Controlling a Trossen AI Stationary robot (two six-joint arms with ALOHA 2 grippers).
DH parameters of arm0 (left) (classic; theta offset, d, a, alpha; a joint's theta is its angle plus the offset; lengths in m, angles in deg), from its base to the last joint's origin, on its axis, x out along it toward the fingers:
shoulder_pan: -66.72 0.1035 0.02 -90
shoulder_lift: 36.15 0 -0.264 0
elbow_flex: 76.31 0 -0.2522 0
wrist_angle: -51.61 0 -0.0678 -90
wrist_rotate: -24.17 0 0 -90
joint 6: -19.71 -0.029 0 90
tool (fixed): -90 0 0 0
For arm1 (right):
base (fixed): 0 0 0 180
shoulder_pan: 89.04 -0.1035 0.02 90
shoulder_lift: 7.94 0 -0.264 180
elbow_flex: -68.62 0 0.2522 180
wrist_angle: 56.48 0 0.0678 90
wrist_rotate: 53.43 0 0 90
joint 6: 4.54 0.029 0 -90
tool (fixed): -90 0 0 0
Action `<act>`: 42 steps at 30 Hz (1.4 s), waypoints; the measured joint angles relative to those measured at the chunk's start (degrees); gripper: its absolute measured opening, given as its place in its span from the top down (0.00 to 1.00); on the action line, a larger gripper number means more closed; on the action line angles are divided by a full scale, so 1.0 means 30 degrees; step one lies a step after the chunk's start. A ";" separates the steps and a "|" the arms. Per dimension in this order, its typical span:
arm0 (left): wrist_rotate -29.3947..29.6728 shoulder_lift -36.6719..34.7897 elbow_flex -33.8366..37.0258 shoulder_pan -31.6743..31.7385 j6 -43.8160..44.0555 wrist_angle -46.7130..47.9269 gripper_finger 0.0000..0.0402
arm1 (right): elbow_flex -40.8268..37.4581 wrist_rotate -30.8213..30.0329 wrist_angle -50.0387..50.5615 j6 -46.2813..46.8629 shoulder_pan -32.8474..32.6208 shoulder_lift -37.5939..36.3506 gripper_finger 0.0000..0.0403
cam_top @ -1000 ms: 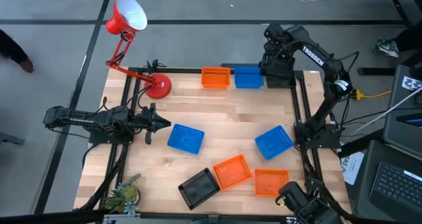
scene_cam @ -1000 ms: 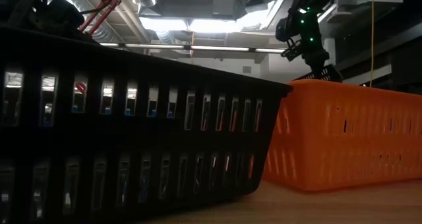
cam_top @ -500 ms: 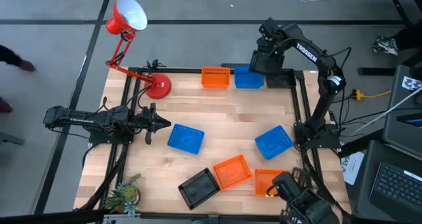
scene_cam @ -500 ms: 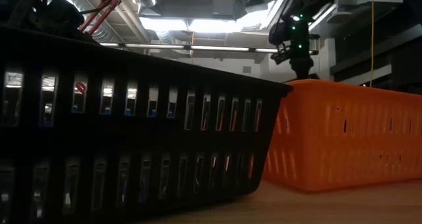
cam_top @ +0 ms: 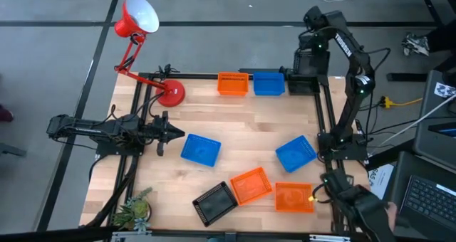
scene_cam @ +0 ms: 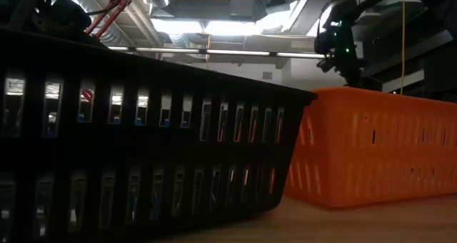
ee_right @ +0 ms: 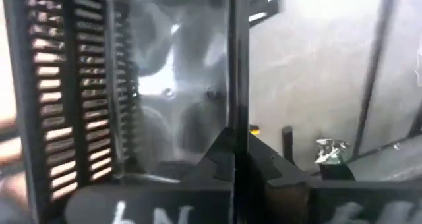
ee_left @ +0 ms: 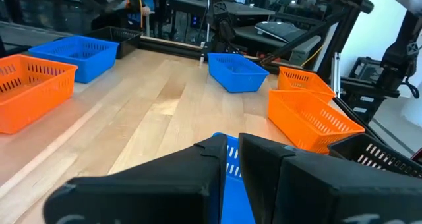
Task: Stack baskets by color
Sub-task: Stack the middle black bin on the top black bin
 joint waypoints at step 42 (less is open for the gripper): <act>0.0000 0.0000 -0.0005 0.0002 0.0066 0.0004 0.92 | -0.2710 0.2182 -0.1232 -0.1235 0.0400 0.1960 1.00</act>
